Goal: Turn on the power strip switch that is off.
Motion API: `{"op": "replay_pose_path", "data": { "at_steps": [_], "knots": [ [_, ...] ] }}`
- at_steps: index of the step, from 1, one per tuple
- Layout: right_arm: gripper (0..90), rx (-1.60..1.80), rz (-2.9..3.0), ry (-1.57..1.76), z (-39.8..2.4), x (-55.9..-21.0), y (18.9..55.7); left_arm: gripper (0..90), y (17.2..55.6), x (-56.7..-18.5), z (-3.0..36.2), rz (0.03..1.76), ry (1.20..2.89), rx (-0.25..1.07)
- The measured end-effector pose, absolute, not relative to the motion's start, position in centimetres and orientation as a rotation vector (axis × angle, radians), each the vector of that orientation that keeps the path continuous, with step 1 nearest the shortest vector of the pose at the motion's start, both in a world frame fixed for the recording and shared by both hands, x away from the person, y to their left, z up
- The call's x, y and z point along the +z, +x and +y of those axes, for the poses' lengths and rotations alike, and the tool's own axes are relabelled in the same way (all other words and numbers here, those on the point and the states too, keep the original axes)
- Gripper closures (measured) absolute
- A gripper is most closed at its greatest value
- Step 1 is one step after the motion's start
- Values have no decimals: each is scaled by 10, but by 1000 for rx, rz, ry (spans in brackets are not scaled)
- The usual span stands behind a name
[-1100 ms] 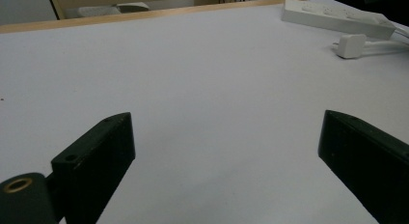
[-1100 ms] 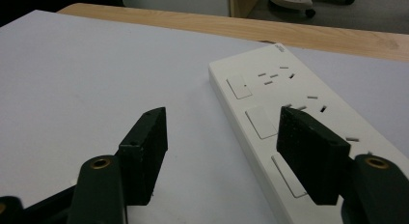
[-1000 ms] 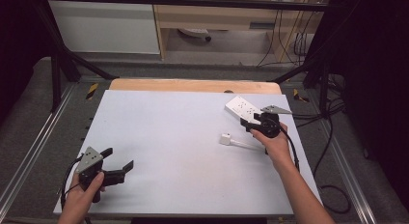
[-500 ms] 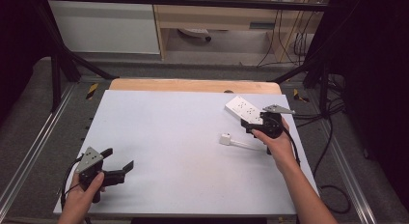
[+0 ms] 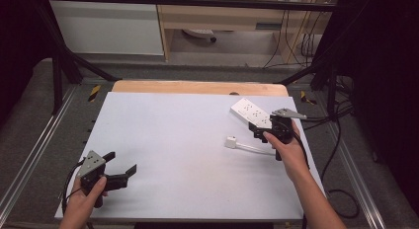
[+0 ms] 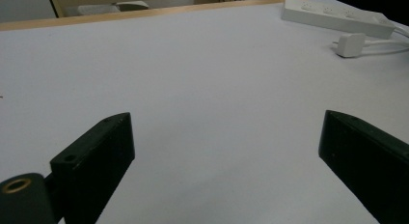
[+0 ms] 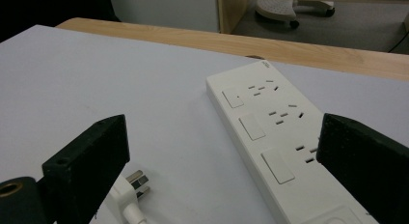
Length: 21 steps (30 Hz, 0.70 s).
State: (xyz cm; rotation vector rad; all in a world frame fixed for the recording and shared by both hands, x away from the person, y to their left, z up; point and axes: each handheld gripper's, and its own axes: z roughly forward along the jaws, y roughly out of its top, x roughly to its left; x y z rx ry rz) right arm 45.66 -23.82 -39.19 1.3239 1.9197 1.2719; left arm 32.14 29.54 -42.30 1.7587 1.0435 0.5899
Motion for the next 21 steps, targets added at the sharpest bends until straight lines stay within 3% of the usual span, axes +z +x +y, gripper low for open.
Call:
{"op": "replay_pose_path", "data": {
  "at_steps": [21],
  "knots": [
    [43, 1312, 1877, 1259, -260, -379, 399, 57, 318, -424, 296, 1054, 1770, 599]
  ]
}}
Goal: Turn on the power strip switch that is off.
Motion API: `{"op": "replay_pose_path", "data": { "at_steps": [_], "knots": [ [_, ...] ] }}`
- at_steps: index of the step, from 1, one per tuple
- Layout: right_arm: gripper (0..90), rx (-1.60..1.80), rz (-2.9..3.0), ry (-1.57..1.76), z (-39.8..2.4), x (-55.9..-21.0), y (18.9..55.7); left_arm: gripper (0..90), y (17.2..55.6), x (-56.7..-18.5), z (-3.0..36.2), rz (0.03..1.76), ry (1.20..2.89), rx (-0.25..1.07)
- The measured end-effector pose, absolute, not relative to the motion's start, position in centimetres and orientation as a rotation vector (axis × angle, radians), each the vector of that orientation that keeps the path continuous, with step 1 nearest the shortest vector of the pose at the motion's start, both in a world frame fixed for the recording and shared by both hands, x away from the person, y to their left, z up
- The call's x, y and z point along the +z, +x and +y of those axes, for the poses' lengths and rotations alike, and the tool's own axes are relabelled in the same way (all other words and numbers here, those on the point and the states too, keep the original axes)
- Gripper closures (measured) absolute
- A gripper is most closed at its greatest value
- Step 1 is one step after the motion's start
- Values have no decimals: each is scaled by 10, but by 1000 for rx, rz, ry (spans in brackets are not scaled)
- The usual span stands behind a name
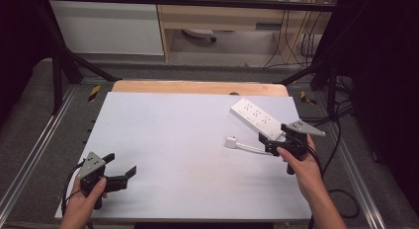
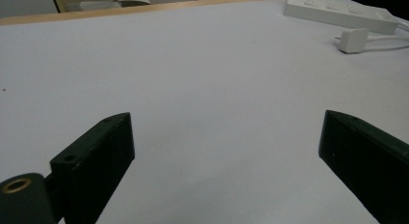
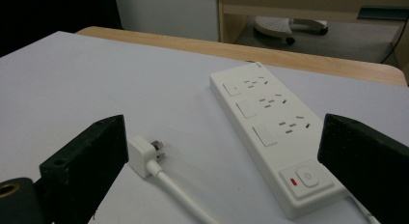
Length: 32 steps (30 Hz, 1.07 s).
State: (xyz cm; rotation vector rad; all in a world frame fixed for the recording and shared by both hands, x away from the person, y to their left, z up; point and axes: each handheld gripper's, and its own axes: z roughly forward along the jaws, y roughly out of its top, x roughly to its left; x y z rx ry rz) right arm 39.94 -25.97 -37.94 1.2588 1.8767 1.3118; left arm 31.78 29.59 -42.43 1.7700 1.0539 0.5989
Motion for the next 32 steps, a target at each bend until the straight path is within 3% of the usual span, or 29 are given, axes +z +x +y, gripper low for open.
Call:
{"op": "replay_pose_path", "data": {
  "at_steps": [18, 32],
  "knots": [
    [37, 1324, 1867, 1274, -282, -407, 349, 57, 316, -423, 295, 1051, 1770, 601],
    [40, 1178, 1979, 1327, -281, -441, 343, 57, 315, -422, 292, 1039, 1779, 603]
  ]
}}
